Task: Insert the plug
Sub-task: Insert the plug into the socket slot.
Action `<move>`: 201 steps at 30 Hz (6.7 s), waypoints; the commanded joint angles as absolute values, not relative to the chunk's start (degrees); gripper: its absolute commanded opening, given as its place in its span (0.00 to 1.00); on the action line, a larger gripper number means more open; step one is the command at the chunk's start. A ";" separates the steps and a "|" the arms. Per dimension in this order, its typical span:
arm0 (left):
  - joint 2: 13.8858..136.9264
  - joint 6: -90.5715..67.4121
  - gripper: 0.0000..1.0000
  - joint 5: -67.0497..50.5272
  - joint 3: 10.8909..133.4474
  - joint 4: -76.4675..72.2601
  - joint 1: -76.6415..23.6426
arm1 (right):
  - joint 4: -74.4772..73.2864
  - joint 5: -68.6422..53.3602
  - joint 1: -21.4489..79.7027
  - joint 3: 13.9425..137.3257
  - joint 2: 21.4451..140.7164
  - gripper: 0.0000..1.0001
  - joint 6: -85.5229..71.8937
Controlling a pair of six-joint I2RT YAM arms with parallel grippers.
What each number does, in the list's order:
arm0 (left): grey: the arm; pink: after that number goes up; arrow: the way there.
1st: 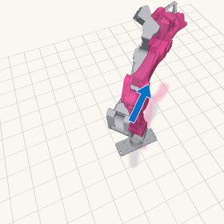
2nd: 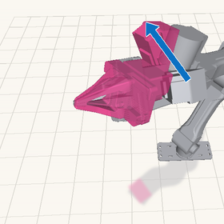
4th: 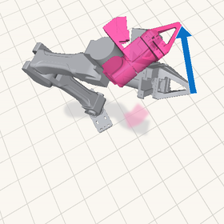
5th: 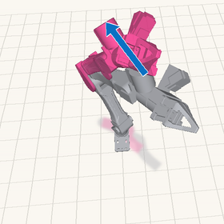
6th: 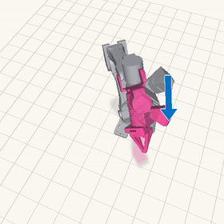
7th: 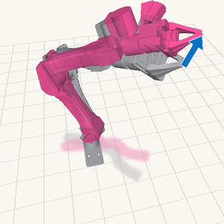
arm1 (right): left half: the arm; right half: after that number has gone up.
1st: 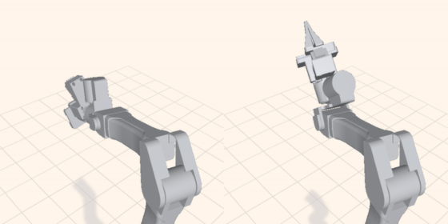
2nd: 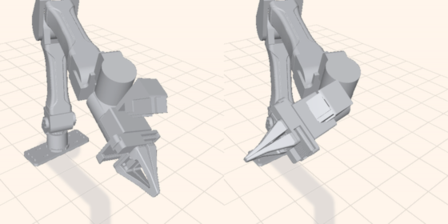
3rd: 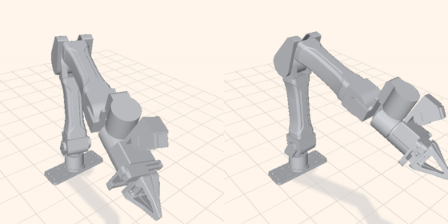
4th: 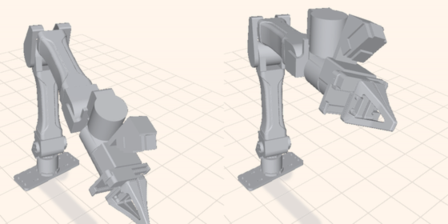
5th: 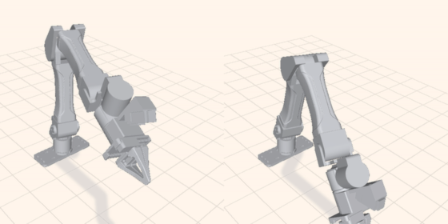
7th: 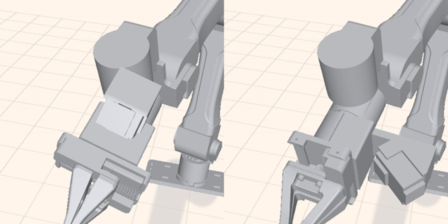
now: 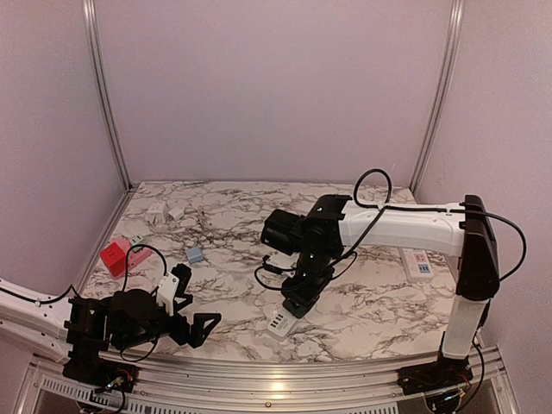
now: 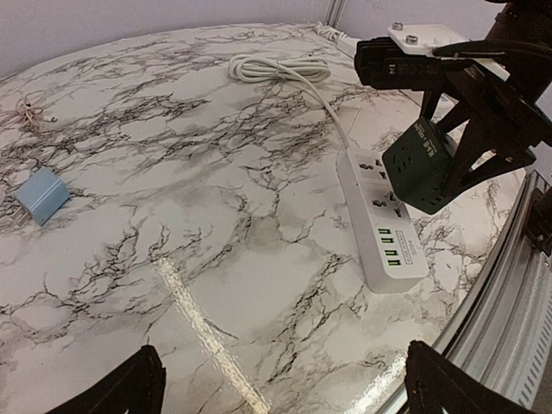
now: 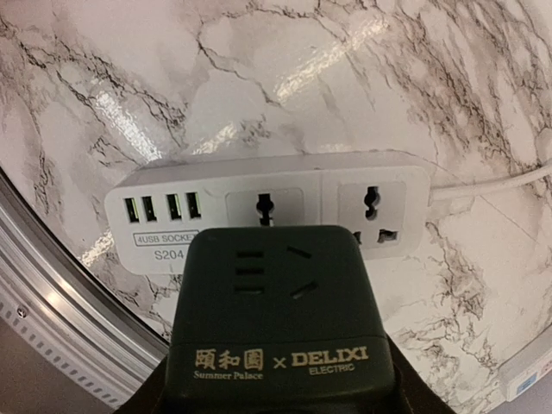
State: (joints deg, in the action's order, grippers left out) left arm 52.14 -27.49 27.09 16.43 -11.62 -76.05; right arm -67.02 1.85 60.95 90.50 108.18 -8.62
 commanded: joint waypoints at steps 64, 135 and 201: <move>52.67 -29.27 0.99 28.35 12.30 -16.08 -76.20 | -71.57 5.31 62.75 96.39 111.41 0.00 -6.50; 44.52 -32.69 0.99 27.65 9.20 -14.23 -75.94 | -69.41 -5.94 60.32 95.18 133.66 0.00 -2.98; 31.68 -44.58 0.99 44.20 18.84 12.13 -75.94 | -72.91 5.15 62.95 105.52 126.62 0.34 -6.41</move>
